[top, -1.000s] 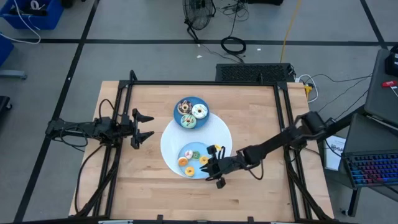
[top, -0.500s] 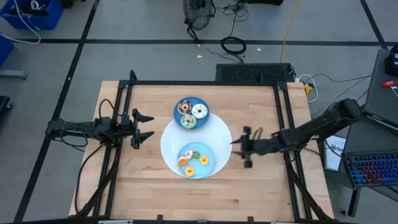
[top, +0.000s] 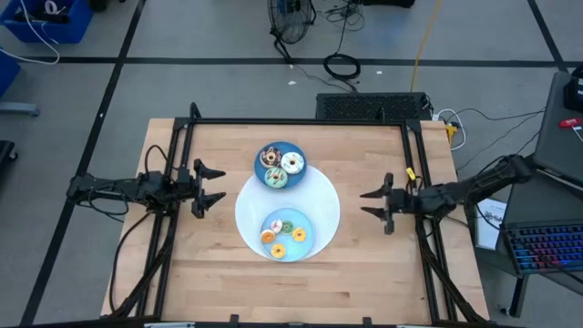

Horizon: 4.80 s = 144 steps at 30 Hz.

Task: Pick & Place donuts
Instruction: Return to Home Position

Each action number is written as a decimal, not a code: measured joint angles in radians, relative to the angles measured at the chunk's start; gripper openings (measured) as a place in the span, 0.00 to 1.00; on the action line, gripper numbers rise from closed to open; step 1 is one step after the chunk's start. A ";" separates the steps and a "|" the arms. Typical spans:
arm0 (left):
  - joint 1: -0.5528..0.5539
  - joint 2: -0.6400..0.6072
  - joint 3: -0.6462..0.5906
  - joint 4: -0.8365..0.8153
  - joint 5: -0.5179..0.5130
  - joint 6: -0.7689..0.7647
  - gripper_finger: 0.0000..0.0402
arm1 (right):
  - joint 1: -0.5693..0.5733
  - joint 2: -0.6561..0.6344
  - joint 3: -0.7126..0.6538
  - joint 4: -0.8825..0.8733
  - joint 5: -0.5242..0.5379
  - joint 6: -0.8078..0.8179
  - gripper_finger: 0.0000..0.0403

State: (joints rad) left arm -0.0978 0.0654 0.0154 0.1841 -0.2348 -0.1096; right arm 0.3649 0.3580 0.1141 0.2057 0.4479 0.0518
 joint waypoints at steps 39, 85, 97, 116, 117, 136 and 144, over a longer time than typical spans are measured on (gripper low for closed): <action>0.000 0.000 0.000 0.000 0.000 0.000 0.86 | -0.122 -0.240 -0.060 -0.112 -0.084 0.038 0.40; 0.000 0.000 0.000 0.000 0.000 0.000 0.86 | -0.122 -0.240 -0.061 -0.112 -0.084 0.038 0.40; 0.000 0.000 0.000 0.000 0.000 0.000 0.86 | -0.122 -0.240 -0.061 -0.112 -0.084 0.038 0.40; 0.000 0.000 0.000 0.000 0.000 0.000 0.86 | -0.122 -0.240 -0.061 -0.112 -0.084 0.038 0.40; 0.000 0.000 0.000 0.000 0.000 0.000 0.86 | -0.122 -0.240 -0.061 -0.112 -0.084 0.038 0.40; 0.000 0.000 0.000 0.000 0.000 0.000 0.86 | -0.122 -0.240 -0.061 -0.112 -0.083 0.038 0.40; 0.000 0.000 0.000 0.000 0.000 0.000 0.86 | -0.122 -0.240 -0.061 -0.112 -0.084 0.038 0.40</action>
State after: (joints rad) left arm -0.0978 0.0653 0.0154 0.1843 -0.2347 -0.1093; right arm 0.2428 0.1181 0.0532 0.0937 0.3642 0.0898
